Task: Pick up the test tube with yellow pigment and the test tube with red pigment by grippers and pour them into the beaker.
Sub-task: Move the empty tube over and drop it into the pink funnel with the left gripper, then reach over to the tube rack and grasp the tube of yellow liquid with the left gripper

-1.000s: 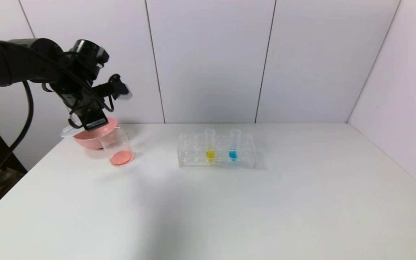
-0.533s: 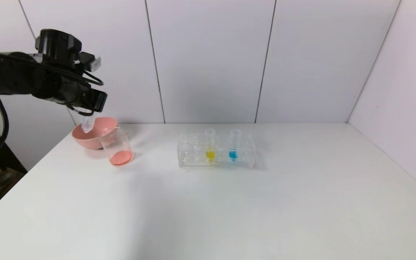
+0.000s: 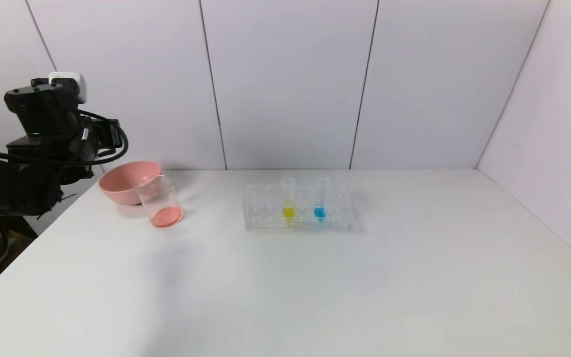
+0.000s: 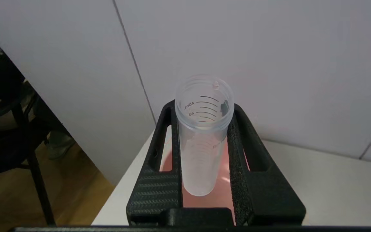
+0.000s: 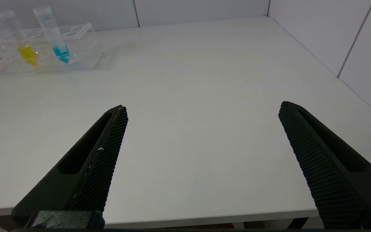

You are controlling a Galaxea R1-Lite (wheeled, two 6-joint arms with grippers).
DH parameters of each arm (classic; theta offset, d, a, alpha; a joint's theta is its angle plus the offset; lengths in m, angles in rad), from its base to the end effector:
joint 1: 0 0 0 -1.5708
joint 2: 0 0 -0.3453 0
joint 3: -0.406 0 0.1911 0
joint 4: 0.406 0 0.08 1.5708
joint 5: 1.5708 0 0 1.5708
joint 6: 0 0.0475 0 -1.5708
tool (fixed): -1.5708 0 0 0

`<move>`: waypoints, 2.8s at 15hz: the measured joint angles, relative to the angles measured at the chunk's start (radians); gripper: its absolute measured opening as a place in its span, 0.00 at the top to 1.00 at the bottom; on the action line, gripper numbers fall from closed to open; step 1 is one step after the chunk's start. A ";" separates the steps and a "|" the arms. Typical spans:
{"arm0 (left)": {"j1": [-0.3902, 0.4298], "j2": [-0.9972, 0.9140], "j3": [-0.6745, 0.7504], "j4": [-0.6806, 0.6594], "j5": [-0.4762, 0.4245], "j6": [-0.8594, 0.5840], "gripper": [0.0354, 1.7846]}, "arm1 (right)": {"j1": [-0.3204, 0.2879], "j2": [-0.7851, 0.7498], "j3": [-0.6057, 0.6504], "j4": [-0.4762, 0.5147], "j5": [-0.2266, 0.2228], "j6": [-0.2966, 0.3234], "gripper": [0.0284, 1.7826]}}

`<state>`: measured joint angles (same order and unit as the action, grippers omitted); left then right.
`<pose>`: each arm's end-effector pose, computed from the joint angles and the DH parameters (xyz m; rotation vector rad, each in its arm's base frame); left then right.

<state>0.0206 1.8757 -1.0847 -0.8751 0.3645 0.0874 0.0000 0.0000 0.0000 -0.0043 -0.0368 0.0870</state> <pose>0.4043 0.0253 0.2681 0.0718 -0.0665 0.3882 -0.0423 -0.0017 0.0760 0.0871 -0.0059 -0.0366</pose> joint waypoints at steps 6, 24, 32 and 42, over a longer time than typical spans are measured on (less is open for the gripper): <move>0.039 0.175 -0.085 -0.064 -0.011 -0.073 0.78 | 0.000 0.000 0.000 0.000 0.000 0.000 0.04; 0.045 0.337 -0.194 -0.089 -0.004 -0.089 0.15 | 0.000 0.000 0.000 0.000 0.000 0.000 0.04; 0.043 0.042 0.067 -0.013 -0.205 -0.086 0.01 | 0.000 0.000 0.000 0.000 0.000 0.000 0.04; -0.391 -0.446 0.520 0.164 -0.461 -0.112 0.01 | 0.000 0.000 0.000 0.000 0.000 0.000 0.04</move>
<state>-0.3704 1.4296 -0.5647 -0.7111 -0.0970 -0.0249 0.0000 0.0000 0.0000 -0.0043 -0.0368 0.0866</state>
